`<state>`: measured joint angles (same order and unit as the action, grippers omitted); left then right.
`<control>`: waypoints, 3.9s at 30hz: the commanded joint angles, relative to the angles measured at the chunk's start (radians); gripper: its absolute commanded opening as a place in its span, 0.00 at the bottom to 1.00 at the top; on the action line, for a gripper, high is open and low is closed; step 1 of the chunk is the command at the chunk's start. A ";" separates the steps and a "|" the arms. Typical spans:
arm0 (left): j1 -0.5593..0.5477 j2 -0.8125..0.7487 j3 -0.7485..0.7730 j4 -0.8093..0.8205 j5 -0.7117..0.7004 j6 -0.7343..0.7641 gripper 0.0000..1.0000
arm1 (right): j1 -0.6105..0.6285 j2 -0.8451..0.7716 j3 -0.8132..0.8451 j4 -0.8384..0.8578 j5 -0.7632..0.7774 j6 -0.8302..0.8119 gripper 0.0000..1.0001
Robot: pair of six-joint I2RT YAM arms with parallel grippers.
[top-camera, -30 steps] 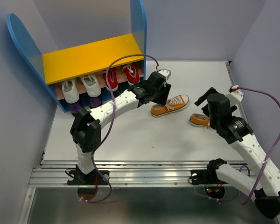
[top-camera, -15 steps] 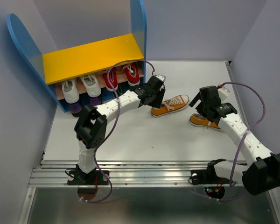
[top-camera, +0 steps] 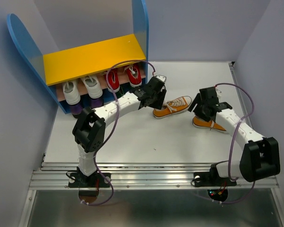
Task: Place and organize the shoes onto the shoe shelf
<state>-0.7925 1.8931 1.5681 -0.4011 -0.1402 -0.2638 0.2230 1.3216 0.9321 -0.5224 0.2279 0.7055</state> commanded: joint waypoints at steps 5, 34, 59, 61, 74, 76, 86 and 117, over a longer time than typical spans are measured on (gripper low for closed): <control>-0.005 -0.137 -0.013 -0.002 -0.044 -0.034 0.65 | -0.005 0.044 -0.096 0.145 -0.064 -0.024 0.68; 0.062 -0.261 -0.005 -0.096 -0.116 -0.054 0.66 | 0.602 0.027 -0.041 0.283 -0.345 -0.187 0.48; -0.231 -0.329 -0.422 0.033 0.090 -0.256 0.71 | 0.187 -0.231 0.048 0.033 0.211 -0.040 1.00; -0.237 -0.292 -0.407 0.038 0.082 -0.244 0.71 | 0.187 -0.229 0.045 0.033 0.203 -0.037 1.00; -0.241 -0.126 -0.350 0.082 0.031 -0.198 0.29 | 0.187 -0.254 0.028 0.033 0.199 -0.020 1.00; -0.241 -0.129 -0.338 0.079 0.019 -0.192 0.17 | 0.187 -0.257 0.028 0.035 0.200 -0.020 1.00; -0.243 -0.313 -0.296 -0.022 -0.048 -0.183 0.00 | 0.187 -0.274 0.020 0.033 0.229 -0.002 1.00; 0.137 -0.621 0.039 -0.367 -0.260 -0.204 0.00 | 0.187 -0.438 -0.026 -0.022 0.548 0.123 1.00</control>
<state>-0.6689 1.3289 1.5265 -0.8246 -0.3714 -0.4469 0.4129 0.8913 0.8989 -0.5484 0.7368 0.8120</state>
